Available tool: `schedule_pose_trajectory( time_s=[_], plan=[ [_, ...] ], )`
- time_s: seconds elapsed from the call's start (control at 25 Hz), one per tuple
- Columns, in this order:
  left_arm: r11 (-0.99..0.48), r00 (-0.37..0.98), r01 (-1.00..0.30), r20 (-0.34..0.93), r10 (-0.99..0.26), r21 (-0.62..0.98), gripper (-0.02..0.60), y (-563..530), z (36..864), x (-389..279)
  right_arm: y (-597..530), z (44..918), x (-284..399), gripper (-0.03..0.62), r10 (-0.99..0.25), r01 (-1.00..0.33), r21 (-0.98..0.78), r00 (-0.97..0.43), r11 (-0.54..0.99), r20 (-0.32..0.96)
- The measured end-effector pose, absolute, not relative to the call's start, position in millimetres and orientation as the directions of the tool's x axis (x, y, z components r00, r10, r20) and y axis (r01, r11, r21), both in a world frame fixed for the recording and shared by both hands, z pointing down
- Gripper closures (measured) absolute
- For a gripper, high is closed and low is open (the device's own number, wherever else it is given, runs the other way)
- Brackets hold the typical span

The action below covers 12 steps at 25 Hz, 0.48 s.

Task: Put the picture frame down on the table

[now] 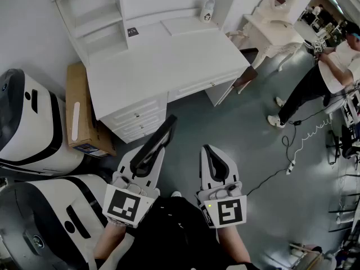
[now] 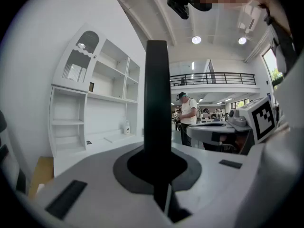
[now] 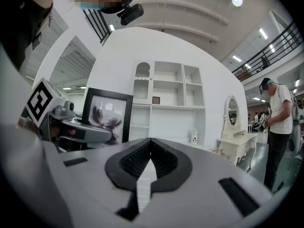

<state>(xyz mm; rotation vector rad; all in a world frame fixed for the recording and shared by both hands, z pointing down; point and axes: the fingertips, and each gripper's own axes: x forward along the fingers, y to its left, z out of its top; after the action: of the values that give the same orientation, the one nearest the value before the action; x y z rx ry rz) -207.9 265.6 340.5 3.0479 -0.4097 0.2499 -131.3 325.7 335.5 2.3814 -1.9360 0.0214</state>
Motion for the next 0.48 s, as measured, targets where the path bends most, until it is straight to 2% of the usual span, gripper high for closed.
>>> schedule_pose_trajectory(
  time_s=[0.48],
  plan=[
    [-0.958,0.946,-0.285,0.169,-0.278,0.019,0.569,272.5,340.4,-203.8,330.2,335.4,-126.5,0.592,-0.982,-0.982,0.043,0.184,-0.182,0.052]
  ],
)
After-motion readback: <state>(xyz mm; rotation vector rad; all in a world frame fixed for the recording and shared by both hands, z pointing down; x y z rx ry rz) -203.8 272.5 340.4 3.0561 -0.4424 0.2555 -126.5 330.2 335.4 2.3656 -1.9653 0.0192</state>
